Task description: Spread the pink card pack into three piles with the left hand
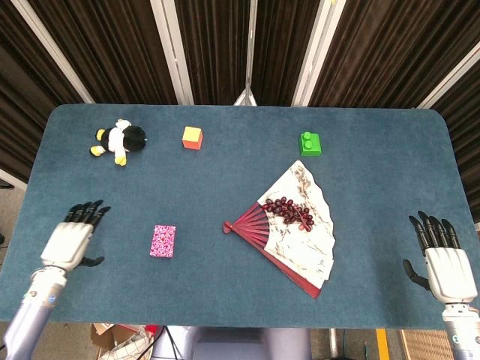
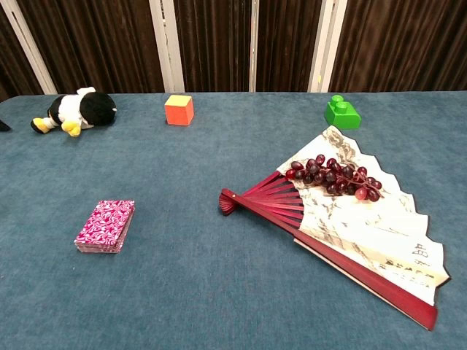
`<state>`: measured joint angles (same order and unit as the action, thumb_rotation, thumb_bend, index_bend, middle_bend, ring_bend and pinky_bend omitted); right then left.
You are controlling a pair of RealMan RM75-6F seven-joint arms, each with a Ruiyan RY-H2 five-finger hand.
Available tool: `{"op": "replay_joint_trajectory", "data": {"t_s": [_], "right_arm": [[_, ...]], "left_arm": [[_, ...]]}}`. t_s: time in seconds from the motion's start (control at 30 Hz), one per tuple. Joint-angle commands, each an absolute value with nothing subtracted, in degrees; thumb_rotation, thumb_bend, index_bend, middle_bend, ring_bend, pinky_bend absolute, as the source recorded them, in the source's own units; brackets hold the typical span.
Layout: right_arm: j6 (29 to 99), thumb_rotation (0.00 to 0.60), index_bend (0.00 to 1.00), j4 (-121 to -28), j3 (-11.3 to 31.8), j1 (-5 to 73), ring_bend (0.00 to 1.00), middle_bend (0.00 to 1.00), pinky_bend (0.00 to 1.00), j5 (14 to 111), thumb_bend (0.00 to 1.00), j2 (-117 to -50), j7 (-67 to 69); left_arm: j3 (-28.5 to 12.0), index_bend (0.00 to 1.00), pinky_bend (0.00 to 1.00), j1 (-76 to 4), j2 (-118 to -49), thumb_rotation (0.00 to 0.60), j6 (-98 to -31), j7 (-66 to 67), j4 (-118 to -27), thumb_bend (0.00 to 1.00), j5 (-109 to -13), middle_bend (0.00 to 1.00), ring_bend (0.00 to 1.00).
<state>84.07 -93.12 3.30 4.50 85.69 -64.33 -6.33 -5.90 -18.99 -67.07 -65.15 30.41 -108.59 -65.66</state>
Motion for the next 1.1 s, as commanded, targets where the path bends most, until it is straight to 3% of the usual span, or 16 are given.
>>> {"op": "replay_joint_trajectory", "data": {"t_s": [0.03, 0.43, 1.1], "right_arm": [[84.1, 0.6, 0.0, -93.0, 3.3, 4.5, 0.0, 0.0, 0.05, 85.7, 0.37, -64.5, -6.3], [83.9, 0.6, 0.0, -93.0, 3.3, 4.6, 0.0, 0.0, 0.05, 85.8, 0.37, -64.2, -5.1], [83.7, 0.6, 0.0, -93.3, 3.3, 4.6, 0.0, 0.0, 0.05, 85.6, 0.37, -64.0, -4.0]], "left_arm": [[-7.5, 0.13, 0.0, -24.1, -72.3, 0.6, -62.1, 37.8, -109.6, 0.12, -57.8, 0.0, 0.0], [-9.1, 0.2, 0.0, -33.4, -84.3, 0.6, -64.0, 50.4, -106.8, 0.14, -41.6, 0.0, 0.0], [-8.8, 0.24, 0.0, -39.9, -89.2, 0.6, -66.8, 53.8, -103.1, 0.16, -32.6, 0.0, 0.0]]}}
